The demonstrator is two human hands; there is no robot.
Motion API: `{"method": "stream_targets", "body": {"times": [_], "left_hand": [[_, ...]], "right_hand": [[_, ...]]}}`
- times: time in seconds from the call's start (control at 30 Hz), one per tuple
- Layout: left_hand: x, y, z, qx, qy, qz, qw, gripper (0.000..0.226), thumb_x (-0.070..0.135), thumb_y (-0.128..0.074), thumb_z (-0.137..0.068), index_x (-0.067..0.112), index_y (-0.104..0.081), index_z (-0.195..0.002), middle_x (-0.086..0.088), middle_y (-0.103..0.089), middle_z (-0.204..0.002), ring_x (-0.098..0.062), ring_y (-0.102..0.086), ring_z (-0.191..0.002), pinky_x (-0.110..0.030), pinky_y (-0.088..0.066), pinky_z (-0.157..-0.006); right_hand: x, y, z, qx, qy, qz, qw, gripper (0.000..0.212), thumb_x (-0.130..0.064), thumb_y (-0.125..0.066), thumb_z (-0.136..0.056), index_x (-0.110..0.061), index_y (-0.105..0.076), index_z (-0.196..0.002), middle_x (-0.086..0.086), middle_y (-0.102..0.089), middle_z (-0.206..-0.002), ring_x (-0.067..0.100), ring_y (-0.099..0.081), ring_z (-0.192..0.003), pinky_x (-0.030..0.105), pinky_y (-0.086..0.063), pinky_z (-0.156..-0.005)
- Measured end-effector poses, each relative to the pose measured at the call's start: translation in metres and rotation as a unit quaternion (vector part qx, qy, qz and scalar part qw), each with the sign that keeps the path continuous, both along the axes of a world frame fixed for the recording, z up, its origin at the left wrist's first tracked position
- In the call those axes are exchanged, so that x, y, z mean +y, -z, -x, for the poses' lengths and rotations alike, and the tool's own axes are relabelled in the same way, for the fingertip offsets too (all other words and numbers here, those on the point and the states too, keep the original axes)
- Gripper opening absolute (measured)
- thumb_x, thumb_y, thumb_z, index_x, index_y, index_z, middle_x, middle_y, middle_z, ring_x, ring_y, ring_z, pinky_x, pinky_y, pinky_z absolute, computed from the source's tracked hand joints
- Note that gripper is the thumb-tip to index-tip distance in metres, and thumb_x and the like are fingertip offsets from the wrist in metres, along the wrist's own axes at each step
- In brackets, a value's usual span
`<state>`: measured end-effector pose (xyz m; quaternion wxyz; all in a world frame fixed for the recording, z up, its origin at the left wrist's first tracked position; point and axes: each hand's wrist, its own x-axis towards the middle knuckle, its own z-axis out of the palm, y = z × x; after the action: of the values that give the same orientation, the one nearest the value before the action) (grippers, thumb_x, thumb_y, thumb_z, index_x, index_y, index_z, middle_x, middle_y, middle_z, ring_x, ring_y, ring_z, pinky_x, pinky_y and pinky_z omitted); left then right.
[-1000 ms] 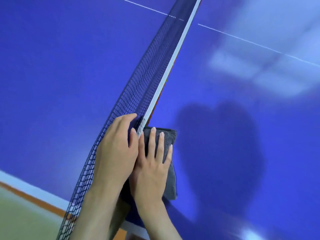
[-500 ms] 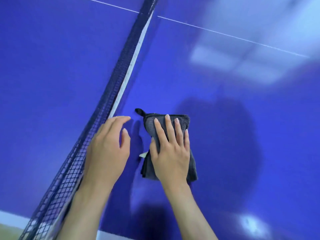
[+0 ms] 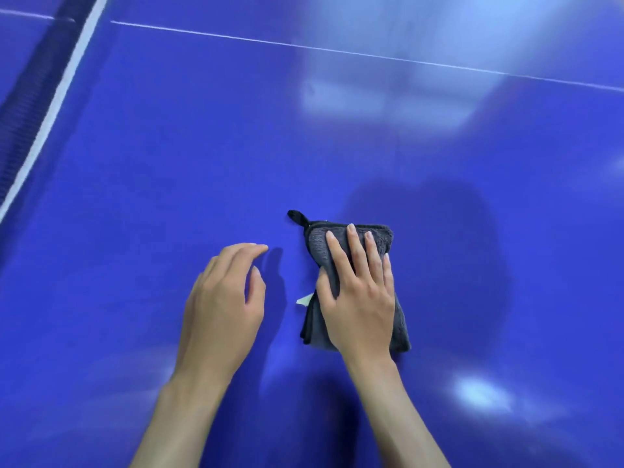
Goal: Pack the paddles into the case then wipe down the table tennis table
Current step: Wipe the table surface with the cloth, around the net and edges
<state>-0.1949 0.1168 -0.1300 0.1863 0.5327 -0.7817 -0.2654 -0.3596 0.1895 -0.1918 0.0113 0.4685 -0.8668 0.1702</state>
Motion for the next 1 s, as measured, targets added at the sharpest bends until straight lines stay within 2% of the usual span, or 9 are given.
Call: {"method": "stream_targets", "body": {"times": [0.2,0.43,0.57,0.7,0.87,1.0], "left_hand": [[0.032,0.002,0.082,-0.027,0.050,0.003,0.998,0.033,0.010,-0.058,-0.099,0.024,-0.063,-0.128,0.014,-0.061,-0.127,-0.012,-0.057,-0.111,-0.037,-0.051,-0.085],[0.042,-0.001,0.140,-0.041,0.074,0.011,0.996,0.034,0.009,-0.059,-0.098,0.026,-0.063,-0.127,0.016,-0.061,-0.125,-0.010,-0.056,-0.110,-0.035,-0.049,-0.083],[0.038,-0.010,0.155,-0.042,0.084,0.022,0.995,0.034,0.010,-0.059,-0.098,0.027,-0.063,-0.127,0.017,-0.061,-0.126,-0.010,-0.057,-0.114,-0.036,-0.052,-0.084],[0.034,-0.008,0.150,-0.038,0.068,0.040,0.996,0.036,0.007,-0.059,-0.096,0.024,-0.064,-0.127,0.012,-0.063,-0.128,-0.012,-0.056,-0.120,-0.040,-0.052,-0.093],[0.019,-0.005,0.115,-0.025,0.025,0.040,0.999,0.038,0.003,-0.061,-0.095,0.022,-0.065,-0.128,0.010,-0.063,-0.129,-0.014,-0.056,-0.121,-0.036,-0.047,-0.099],[-0.020,0.002,0.075,-0.027,0.028,0.046,0.998,0.037,0.004,-0.060,-0.096,0.020,-0.065,-0.128,0.008,-0.063,-0.129,-0.016,-0.056,-0.122,-0.036,-0.046,-0.102]], "right_hand": [[0.066,0.002,0.084,0.004,0.059,-0.004,0.998,0.057,-0.040,-0.052,-0.100,-0.034,-0.046,-0.156,-0.006,-0.034,-0.169,0.019,-0.025,-0.158,0.050,-0.025,-0.128],[0.101,0.001,0.115,-0.001,0.066,-0.013,0.998,0.060,-0.039,-0.052,-0.097,-0.036,-0.046,-0.156,-0.007,-0.032,-0.170,0.018,-0.024,-0.159,0.050,-0.024,-0.128],[0.093,-0.002,0.117,0.010,0.066,-0.014,0.998,0.061,-0.039,-0.054,-0.095,-0.034,-0.048,-0.156,-0.003,-0.033,-0.169,0.022,-0.029,-0.157,0.053,-0.025,-0.127],[0.063,-0.005,0.137,0.012,0.051,-0.002,0.999,0.059,-0.041,-0.053,-0.096,-0.034,-0.050,-0.154,-0.002,-0.037,-0.168,0.024,-0.031,-0.156,0.054,-0.025,-0.126],[-0.001,-0.005,0.164,0.017,0.068,0.004,0.998,0.057,-0.043,-0.048,-0.096,-0.035,-0.051,-0.153,-0.004,-0.038,-0.167,0.023,-0.030,-0.156,0.053,-0.023,-0.127],[-0.033,-0.003,0.149,0.002,0.090,-0.004,0.996,0.059,-0.042,-0.048,-0.095,-0.035,-0.050,-0.154,-0.005,-0.034,-0.169,0.023,-0.025,-0.158,0.053,-0.020,-0.128]]}}
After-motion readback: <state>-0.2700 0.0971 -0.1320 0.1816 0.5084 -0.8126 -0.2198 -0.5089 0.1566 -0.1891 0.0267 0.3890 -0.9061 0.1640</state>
